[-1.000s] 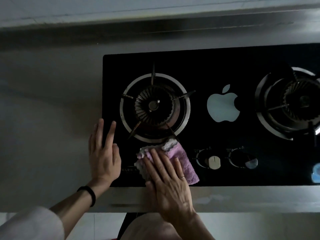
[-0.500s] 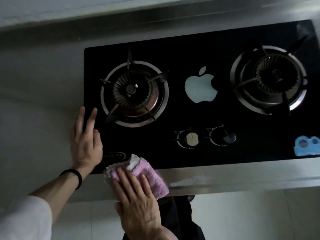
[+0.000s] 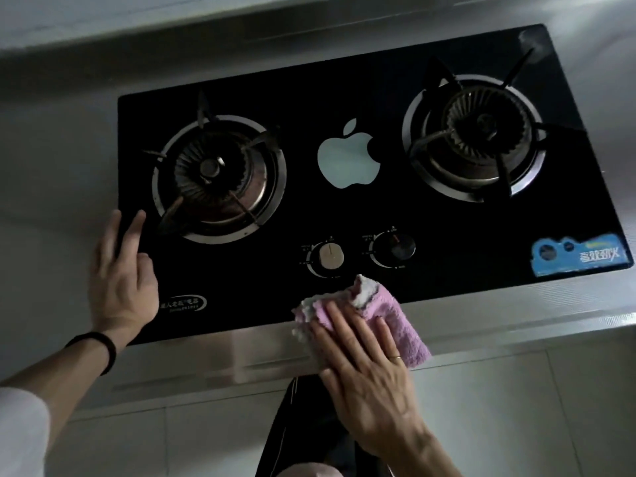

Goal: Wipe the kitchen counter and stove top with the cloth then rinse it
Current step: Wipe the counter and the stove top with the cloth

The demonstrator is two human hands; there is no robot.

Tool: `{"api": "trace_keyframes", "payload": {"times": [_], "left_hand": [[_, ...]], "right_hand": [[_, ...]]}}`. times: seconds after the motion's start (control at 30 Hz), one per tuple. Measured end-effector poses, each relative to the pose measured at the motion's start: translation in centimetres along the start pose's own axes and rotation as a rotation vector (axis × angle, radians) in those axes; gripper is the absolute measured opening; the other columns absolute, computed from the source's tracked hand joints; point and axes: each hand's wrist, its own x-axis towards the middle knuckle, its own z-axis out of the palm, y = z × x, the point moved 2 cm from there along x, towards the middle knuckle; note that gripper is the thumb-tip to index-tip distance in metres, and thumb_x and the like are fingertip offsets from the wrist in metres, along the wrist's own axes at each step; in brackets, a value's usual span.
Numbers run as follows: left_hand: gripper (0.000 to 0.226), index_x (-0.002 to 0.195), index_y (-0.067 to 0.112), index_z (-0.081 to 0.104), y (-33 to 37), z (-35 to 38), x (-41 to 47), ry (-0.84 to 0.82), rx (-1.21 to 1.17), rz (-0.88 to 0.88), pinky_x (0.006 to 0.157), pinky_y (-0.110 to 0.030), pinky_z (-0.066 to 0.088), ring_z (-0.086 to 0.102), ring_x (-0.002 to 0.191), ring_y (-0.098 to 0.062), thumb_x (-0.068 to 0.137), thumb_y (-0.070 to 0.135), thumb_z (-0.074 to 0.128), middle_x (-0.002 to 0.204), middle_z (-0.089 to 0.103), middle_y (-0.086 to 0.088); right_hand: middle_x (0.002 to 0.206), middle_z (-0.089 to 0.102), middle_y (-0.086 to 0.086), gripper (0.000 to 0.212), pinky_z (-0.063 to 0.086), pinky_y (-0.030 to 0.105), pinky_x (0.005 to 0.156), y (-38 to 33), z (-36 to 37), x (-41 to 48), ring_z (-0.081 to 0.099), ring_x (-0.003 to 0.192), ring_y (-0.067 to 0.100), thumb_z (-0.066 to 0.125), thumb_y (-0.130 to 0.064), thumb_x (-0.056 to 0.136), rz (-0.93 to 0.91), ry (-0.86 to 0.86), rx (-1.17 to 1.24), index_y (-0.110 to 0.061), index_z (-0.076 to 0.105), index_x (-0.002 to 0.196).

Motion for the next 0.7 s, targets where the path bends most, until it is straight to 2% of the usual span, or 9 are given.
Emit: {"api": "trace_keyframes", "payload": {"times": [0.07,0.17,0.27,0.37,0.47,0.53,0.7], "left_hand": [[0.064,0.160,0.032,0.034,0.0,0.0,-0.1,-0.008,0.006,-0.018,0.110,-0.064,0.041,0.034,0.145,-0.043,0.103,0.006,0.044,0.173,0.020,-0.002],[0.063,0.159,0.037,0.032,-0.1,-0.1,0.0,0.003,0.060,-0.020,0.104,-0.063,0.045,0.039,0.138,-0.044,0.098,0.023,0.035,0.172,0.022,-0.001],[0.064,0.159,0.031,0.033,0.2,-0.2,-0.2,0.013,0.144,0.018,0.099,-0.066,0.046,0.046,0.126,-0.050,0.096,0.027,0.032,0.169,0.027,-0.010],[0.063,0.156,0.019,0.037,1.5,-0.4,-0.7,0.018,0.192,-0.040,0.104,-0.066,0.040,0.047,0.120,-0.055,0.094,0.027,0.029,0.162,0.035,-0.022],[0.065,0.149,0.010,0.041,3.7,-1.0,-2.5,0.053,0.084,-0.251,0.112,-0.068,0.032,0.042,0.127,-0.054,0.086,0.025,0.033,0.147,0.044,-0.033],[0.065,0.147,0.006,0.041,5.7,-1.5,-4.8,0.089,0.015,-0.296,0.115,-0.067,0.029,0.041,0.130,-0.054,0.084,0.022,0.039,0.144,0.046,-0.034],[0.066,0.150,0.000,0.041,12.3,-0.8,-9.1,-0.009,-0.181,-0.096,0.121,-0.051,0.030,0.039,0.144,-0.041,0.085,0.013,0.046,0.156,0.043,-0.023]], "right_hand": [[0.174,0.012,-0.005,0.073,0.015,0.049,0.126,-0.2,0.2,-0.2,0.015,0.160,0.017,0.048,-0.048,0.097,0.052,0.009,0.012,-0.030,0.025,0.164],[0.173,0.017,-0.003,0.080,0.016,0.047,0.125,-2.7,0.7,0.1,0.020,0.158,0.018,0.054,-0.049,0.090,0.125,0.027,0.075,-0.029,0.029,0.163],[0.172,0.020,-0.003,0.081,0.019,0.045,0.123,-5.6,0.9,1.1,0.027,0.156,0.017,0.054,-0.053,0.089,0.011,0.008,0.109,-0.027,0.032,0.162],[0.172,0.022,-0.004,0.076,0.021,0.043,0.123,-6.5,0.5,1.7,0.026,0.156,0.014,0.054,-0.054,0.088,-0.031,0.010,0.158,-0.030,0.039,0.159],[0.172,0.022,-0.007,0.073,0.022,0.041,0.123,-4.5,0.2,1.3,0.026,0.156,0.011,0.055,-0.053,0.090,-0.064,0.031,0.178,-0.032,0.040,0.158],[0.173,0.018,-0.008,0.074,0.019,0.041,0.124,-1.7,-0.1,0.5,0.022,0.157,0.011,0.055,-0.052,0.092,-0.062,0.044,0.155,-0.032,0.035,0.160],[0.173,0.015,-0.010,0.071,0.012,0.043,0.128,6.2,-1.4,-2.0,0.014,0.159,0.013,0.047,-0.050,0.099,0.043,0.071,0.076,-0.035,0.023,0.164]]}}
